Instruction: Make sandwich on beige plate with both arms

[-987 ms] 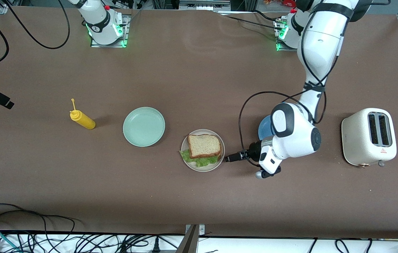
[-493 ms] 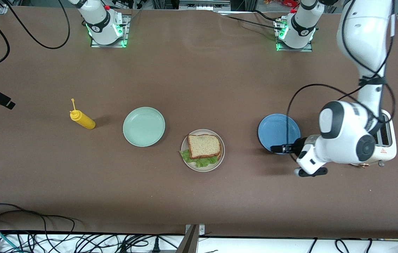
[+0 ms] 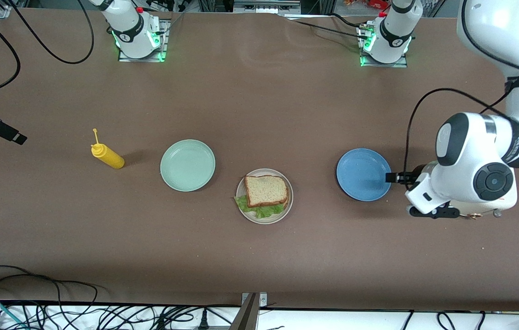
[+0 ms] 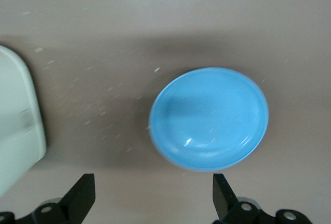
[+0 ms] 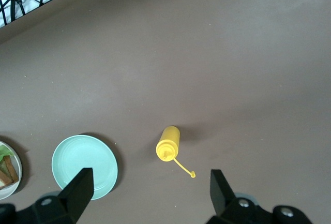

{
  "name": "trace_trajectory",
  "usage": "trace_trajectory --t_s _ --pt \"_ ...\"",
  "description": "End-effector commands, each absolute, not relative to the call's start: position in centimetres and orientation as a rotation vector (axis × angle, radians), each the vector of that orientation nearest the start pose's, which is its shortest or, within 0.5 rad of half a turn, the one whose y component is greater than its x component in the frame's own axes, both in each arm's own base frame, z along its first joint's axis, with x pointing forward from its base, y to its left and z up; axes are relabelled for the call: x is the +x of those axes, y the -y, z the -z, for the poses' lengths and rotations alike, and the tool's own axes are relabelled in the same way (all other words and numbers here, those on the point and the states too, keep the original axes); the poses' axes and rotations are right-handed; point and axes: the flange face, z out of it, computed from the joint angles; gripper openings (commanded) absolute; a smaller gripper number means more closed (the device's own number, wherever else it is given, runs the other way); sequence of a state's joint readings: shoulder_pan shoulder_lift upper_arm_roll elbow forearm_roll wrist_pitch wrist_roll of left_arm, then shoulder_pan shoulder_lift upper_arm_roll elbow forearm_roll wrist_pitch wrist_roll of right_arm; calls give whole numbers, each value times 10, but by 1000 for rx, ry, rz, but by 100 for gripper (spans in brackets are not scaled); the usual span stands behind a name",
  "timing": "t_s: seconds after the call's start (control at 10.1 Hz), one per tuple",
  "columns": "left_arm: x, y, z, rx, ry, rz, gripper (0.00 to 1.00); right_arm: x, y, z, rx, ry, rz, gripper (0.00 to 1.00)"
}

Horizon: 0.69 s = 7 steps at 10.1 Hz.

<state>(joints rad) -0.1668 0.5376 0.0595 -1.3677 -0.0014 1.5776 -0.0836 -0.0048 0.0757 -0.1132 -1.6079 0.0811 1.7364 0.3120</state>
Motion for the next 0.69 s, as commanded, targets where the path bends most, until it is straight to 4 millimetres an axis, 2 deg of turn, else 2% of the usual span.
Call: trace_trajectory --t_s 0.0,0.1,0.2,0.39,0.59 --pt "642 67 -452 -3005 -41 -483 100 589 58 -581 -2970 -686 62 100" --pt "634 56 -473 -3014 -6 -464 100 589 58 -582 -2970 -686 64 100" --pt "621 31 -504 -3050 41 -421 100 589 58 -581 -2971 -683 62 100" --pt "582 20 -549 -3049 56 -387 100 589 58 -582 -2969 -683 66 100" --pt "550 19 -587 -3063 68 -318 100 590 58 -582 -2969 -684 68 100"
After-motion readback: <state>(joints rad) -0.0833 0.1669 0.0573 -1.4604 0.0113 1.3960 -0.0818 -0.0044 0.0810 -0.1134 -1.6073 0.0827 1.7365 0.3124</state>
